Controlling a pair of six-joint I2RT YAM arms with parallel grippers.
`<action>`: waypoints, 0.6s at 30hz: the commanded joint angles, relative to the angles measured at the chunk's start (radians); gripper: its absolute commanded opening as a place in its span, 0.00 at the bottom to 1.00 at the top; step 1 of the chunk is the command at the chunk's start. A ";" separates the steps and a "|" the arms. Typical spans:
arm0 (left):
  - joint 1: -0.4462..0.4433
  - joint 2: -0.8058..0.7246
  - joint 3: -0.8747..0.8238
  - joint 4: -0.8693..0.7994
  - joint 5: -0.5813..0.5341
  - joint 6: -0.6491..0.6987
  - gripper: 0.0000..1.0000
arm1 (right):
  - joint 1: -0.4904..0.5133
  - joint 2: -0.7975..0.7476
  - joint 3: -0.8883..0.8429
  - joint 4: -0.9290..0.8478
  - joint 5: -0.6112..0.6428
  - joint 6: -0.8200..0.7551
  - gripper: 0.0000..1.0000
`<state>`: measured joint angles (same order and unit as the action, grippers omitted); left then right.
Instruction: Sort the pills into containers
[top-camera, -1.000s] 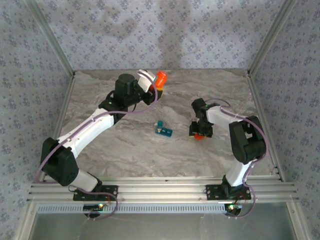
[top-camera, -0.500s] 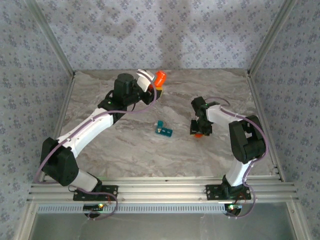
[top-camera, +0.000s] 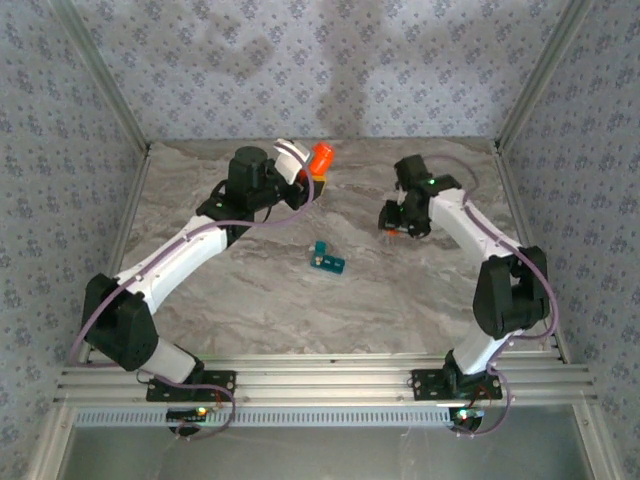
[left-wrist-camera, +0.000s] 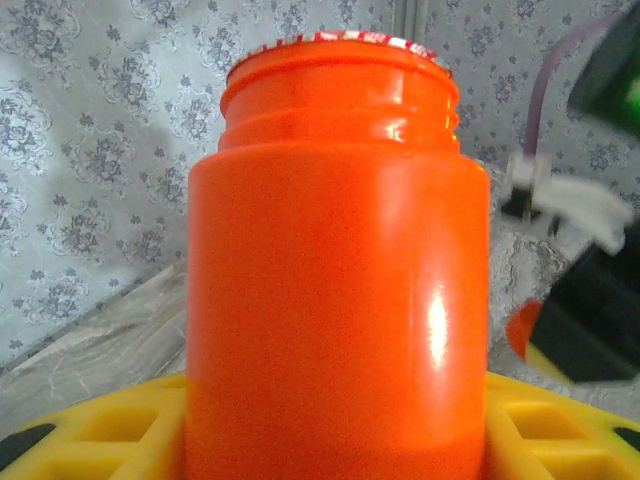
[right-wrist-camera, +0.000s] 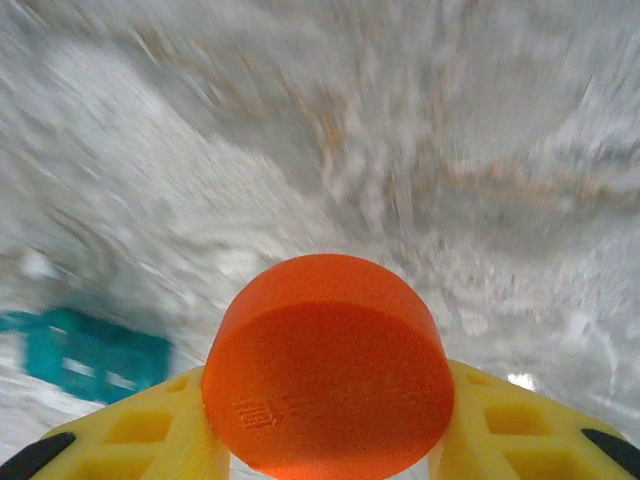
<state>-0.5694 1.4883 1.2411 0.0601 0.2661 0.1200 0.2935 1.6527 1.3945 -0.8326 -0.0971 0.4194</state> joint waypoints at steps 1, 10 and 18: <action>0.004 0.024 -0.011 0.085 0.032 0.028 0.00 | -0.050 -0.030 0.141 -0.078 -0.099 -0.009 0.43; 0.006 0.109 -0.002 0.145 0.038 0.052 0.00 | -0.144 0.035 0.397 -0.110 -0.292 -0.001 0.43; 0.005 0.121 -0.057 0.224 0.105 0.100 0.00 | -0.187 0.080 0.491 -0.144 -0.487 -0.059 0.42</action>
<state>-0.5694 1.6115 1.1927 0.2028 0.3103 0.1837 0.1184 1.7126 1.8427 -0.9234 -0.4648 0.4004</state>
